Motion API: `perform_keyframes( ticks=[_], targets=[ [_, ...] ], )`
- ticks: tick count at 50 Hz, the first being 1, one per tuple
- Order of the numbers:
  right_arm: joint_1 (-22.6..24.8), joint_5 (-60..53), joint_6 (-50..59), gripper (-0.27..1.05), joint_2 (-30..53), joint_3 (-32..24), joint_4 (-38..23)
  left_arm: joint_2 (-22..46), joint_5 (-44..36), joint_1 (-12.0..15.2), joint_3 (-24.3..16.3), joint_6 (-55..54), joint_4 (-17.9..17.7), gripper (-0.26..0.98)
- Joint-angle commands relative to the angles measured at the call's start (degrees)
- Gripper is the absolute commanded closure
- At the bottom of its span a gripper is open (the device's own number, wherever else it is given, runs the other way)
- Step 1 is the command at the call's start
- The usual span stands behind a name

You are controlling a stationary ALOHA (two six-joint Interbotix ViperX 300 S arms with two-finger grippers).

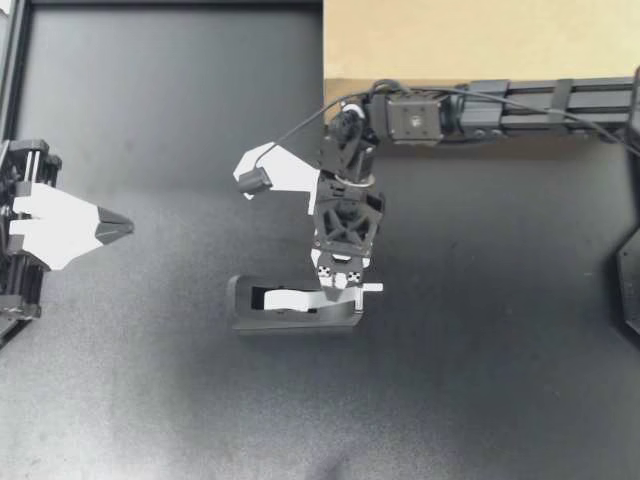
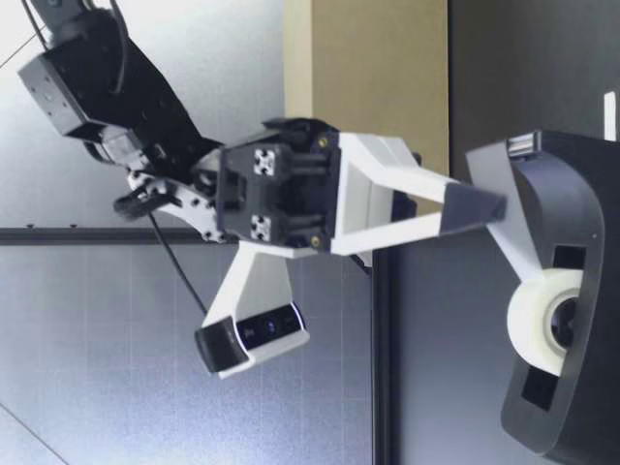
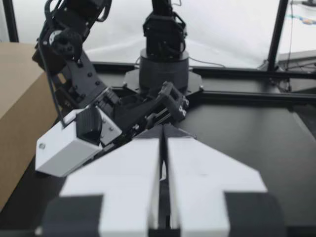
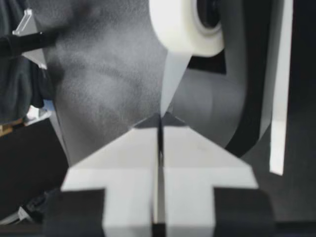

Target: Cut a small piece of tape from the tape dispenser then place it on the cardboard box's edge.

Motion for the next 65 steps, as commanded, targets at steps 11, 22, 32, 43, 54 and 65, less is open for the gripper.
perform_keyframes(
  ticks=[11, 22, 32, 43, 54, 65],
  targets=[
    [-0.26, -0.79, -0.35, 0.92, -6.33, 4.57, 0.18, 0.35, -0.53, 0.09, -0.62, -0.09, 0.0, 0.85],
    [-1.23, -1.67, -0.44, 0.92, -8.53, 8.26, 0.18, 0.35, -0.53, 0.09, -0.62, -0.09, 0.0, 0.85],
    [-1.93, -2.55, -0.53, 0.92, -9.67, 10.46, 0.18, 0.35, -0.53, 0.09, -0.62, -0.09, 0.0, 0.85],
    [-2.11, -3.25, -0.7, 0.92, -9.4, 11.87, 0.18, 0.35, -0.53, 0.09, -0.53, -0.09, 0.0, 0.85],
    [-2.02, -6.15, -0.79, 0.92, -7.73, 13.71, 0.44, 0.88, -0.44, 0.09, -0.35, -0.09, 0.0, 0.85],
    [-2.02, -10.46, -1.14, 0.92, -6.06, 15.64, 0.53, 3.08, -0.44, 0.09, -0.53, -0.18, -0.18, 0.82]
  ],
)
